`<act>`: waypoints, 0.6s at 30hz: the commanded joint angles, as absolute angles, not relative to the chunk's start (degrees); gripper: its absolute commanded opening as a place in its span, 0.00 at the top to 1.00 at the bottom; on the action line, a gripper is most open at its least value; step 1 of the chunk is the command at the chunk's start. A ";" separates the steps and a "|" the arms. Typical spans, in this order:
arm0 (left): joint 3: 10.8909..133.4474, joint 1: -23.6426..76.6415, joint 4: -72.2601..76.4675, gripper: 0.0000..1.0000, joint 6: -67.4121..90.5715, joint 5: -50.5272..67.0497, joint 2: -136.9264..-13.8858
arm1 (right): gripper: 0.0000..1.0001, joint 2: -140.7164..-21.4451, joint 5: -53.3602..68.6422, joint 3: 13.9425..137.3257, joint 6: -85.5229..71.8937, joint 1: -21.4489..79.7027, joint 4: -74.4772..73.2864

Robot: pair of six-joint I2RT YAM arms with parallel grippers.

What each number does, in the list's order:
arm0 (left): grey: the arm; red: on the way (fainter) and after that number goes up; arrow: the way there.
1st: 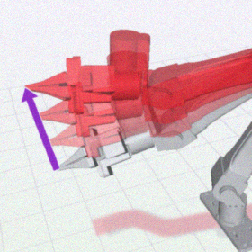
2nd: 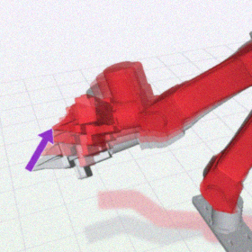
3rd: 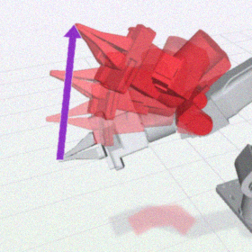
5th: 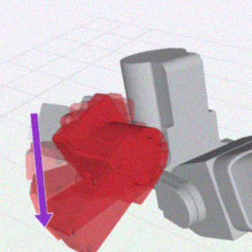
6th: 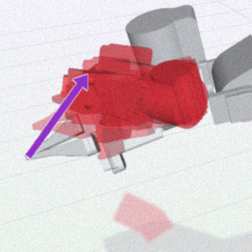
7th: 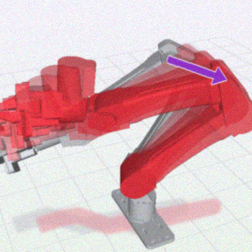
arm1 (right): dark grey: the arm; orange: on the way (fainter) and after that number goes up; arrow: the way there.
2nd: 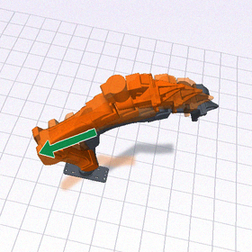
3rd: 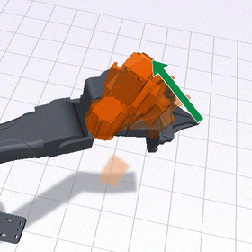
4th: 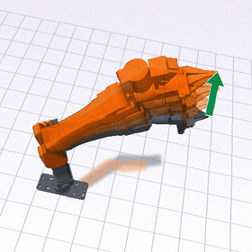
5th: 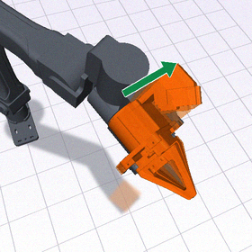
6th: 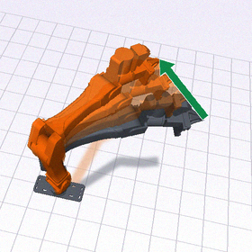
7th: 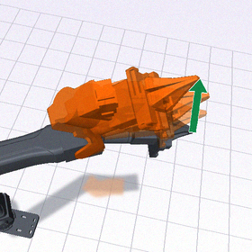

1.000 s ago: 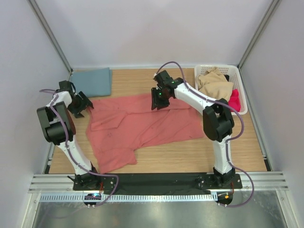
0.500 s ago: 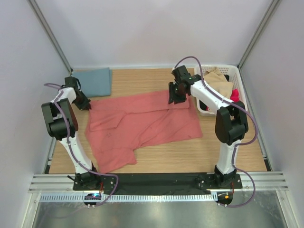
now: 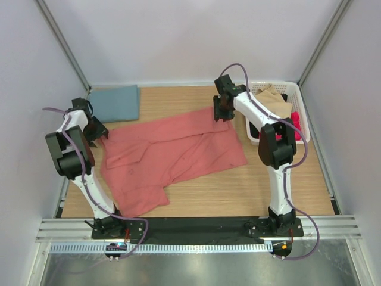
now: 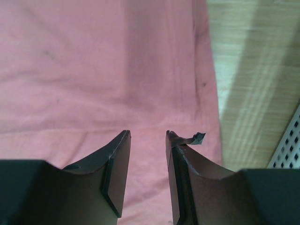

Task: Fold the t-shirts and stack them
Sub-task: Fold the tshirt

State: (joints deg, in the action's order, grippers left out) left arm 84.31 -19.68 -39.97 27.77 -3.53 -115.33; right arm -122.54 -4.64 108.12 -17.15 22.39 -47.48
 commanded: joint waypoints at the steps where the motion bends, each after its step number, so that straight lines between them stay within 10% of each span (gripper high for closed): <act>1: 86.31 -19.42 -43.67 0.36 28.12 -4.57 -109.17 | 0.57 -125.76 -7.38 114.60 -15.03 21.80 -49.83; 18: 71.91 -9.07 -46.93 0.34 32.61 -2.99 -84.03 | 0.56 -134.47 -5.54 123.22 -9.93 18.28 -42.99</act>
